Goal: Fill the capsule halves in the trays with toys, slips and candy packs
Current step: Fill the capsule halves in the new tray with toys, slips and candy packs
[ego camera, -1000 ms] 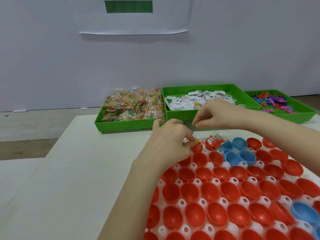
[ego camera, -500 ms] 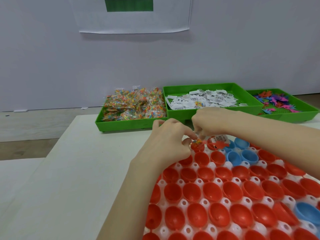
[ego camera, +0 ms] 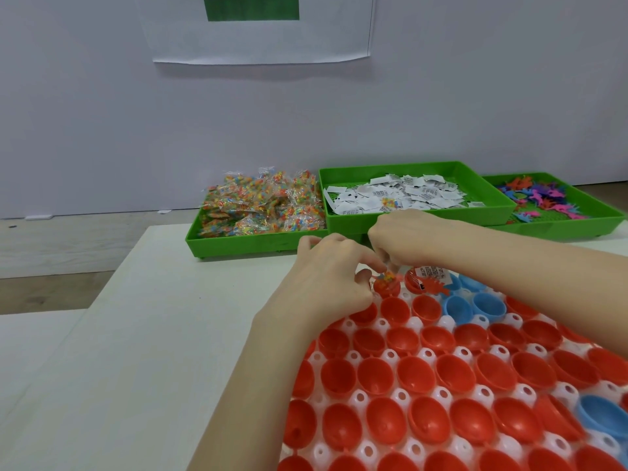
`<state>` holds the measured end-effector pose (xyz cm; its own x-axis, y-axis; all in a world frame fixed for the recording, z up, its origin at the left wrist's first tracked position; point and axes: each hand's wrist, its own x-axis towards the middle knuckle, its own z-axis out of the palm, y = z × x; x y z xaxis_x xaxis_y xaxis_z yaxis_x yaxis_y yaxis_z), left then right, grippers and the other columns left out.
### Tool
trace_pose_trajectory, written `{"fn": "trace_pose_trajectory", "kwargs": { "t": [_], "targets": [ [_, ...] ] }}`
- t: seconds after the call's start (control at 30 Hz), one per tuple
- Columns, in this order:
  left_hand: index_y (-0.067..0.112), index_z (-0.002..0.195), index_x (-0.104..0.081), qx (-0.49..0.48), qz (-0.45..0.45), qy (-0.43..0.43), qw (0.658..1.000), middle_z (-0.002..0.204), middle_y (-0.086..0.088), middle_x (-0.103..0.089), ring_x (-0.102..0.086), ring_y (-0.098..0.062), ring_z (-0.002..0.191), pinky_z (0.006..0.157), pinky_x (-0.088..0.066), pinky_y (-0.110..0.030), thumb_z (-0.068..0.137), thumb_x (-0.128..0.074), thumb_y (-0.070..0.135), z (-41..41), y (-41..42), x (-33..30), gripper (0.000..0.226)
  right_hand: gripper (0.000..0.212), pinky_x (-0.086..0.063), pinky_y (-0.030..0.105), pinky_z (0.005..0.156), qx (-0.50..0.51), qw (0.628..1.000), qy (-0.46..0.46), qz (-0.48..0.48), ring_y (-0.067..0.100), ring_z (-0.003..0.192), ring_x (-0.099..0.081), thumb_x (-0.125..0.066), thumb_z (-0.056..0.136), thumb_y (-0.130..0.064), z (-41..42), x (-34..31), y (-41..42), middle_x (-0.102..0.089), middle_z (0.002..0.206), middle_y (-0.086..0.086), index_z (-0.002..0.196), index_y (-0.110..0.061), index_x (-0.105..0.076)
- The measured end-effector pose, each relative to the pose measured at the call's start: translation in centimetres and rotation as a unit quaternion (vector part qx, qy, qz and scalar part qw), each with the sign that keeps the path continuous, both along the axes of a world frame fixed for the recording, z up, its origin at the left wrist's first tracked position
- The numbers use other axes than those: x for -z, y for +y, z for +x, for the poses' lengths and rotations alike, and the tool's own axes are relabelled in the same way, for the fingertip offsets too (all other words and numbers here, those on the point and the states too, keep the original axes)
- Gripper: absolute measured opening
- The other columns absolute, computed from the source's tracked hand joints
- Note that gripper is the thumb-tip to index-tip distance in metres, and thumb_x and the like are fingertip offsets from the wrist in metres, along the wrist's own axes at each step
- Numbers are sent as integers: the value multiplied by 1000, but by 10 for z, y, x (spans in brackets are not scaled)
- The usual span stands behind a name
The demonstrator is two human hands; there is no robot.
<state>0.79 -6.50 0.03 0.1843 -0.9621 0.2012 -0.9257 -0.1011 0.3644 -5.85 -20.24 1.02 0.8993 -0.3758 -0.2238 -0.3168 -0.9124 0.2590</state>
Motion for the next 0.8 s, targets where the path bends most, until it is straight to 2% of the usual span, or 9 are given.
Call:
{"fn": "trace_pose_trajectory", "kwargs": {
  "t": [0.1,0.17,0.3,0.43,0.5,0.57,0.63,0.7,0.8],
  "targets": [
    [33,106,-66,2,4,5,1000,112,13,-63,-43,-11,117,84,-12,-25,87,-49,14,0,-1,0,32,25,-23,23,44,5,999,-39,38,15,48,-32,-68,77,-12,-4,-1,-2,-46,54,7,57,-10,-52],
    [33,107,-66,4,4,11,1000,113,13,-63,-43,-10,117,86,-12,-25,88,-49,14,0,-1,1,32,16,-26,23,46,0,995,-86,58,16,51,-36,-66,78,-18,-8,-6,-4,-59,64,15,71,-3,-67],
    [32,107,-67,0,0,30,1000,115,13,-63,-46,-10,115,92,-16,-25,89,-48,14,0,0,-1,31,5,-46,19,54,20,967,-203,154,3,56,-57,-72,75,-23,-26,-26,-5,-63,60,-13,75,-18,-73],
    [34,106,-67,-6,7,33,999,115,12,-64,-48,-10,90,98,-20,-29,89,-47,14,0,0,0,32,12,-50,10,56,63,909,-274,309,-2,55,-62,-80,67,-15,-46,-38,2,-69,61,-9,66,-22,-70],
    [34,104,-67,-8,-2,41,999,114,13,-64,-40,-5,73,98,-21,-28,89,-47,13,0,0,0,32,14,-50,12,52,86,884,-279,364,3,53,-64,-80,65,-9,-53,-39,6,-70,60,-2,67,-18,-70],
    [34,103,-68,-12,-11,40,999,113,13,-64,-38,-4,67,97,-22,-29,89,-49,13,0,0,0,32,19,-48,12,49,111,856,-288,414,5,51,-64,-81,63,-6,-58,-40,9,-69,58,0,73,-17,-68],
    [34,103,-68,-17,-19,31,999,113,13,-65,-38,-4,73,98,-26,-31,88,-49,14,2,0,0,31,33,-48,12,48,132,847,-293,424,6,51,-64,-81,62,-5,-60,-40,11,-70,59,1,84,-22,-63],
    [33,106,-67,-23,-19,26,999,114,13,-64,-42,-8,82,98,-25,-30,88,-49,15,2,0,1,30,40,-49,13,49,141,859,-277,408,5,50,-63,-80,63,-5,-57,-37,13,-70,59,0,89,-26,-59],
    [32,117,-59,-35,-15,-6,999,121,17,-58,-46,-8,111,92,-16,-26,90,-49,25,2,-2,4,29,28,-48,13,47,147,870,-248,400,3,46,-61,-81,62,-3,-50,-34,17,-67,53,-2,78,-19,-65]
  ]
}}
